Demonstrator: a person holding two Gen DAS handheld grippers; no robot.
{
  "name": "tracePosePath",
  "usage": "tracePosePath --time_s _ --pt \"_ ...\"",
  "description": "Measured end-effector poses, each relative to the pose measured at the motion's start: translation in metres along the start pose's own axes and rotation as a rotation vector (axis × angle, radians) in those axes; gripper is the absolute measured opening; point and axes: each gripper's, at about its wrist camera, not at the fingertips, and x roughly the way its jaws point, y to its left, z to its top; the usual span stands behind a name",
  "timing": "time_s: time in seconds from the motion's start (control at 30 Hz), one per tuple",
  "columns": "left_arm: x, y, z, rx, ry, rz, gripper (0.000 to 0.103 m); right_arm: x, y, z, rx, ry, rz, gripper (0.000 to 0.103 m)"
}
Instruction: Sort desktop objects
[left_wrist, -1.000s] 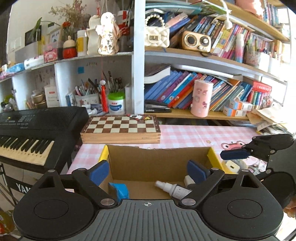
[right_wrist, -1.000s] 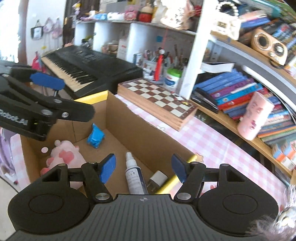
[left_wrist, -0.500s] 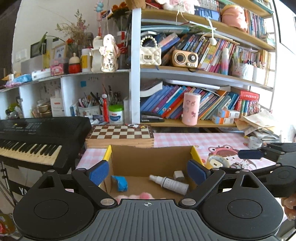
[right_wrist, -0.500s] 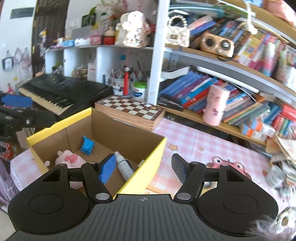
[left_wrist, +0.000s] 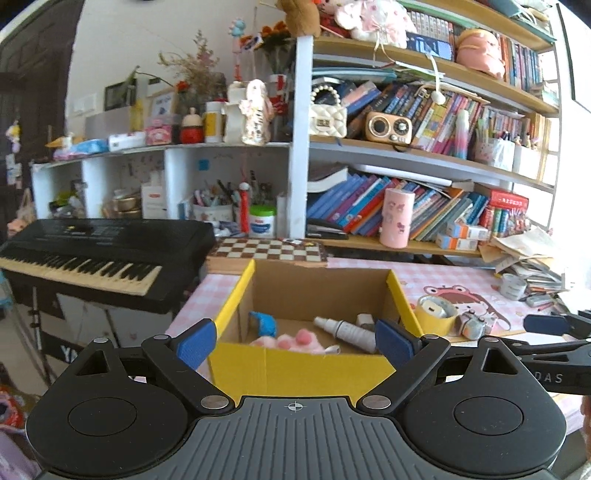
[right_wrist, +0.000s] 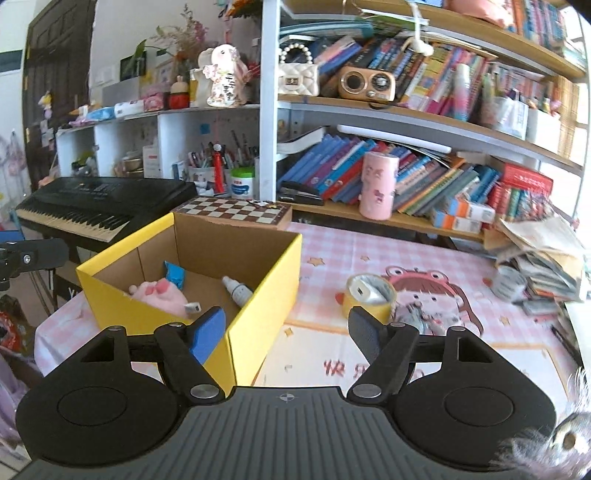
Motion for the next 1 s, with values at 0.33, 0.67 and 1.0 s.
tracePosePath --time_s 0.33,0.67,1.0 --pt "-0.023 -0.003 -0.034 -0.013 0.031 0.022 0.096 -0.021 0.019 -0.031 -0.027 0.033 -0.016 0.074" --pt "-0.039 -0.012 -0.057 -0.037 0.074 0.031 0.096 -0.037 0.027 -0.058 -0.040 0.083 -0.005 0.075" --pt "-0.046 -0.033 -0.071 0.007 0.099 -0.002 0.098 -0.050 0.024 -0.076 -0.021 0.113 -0.012 0.078"
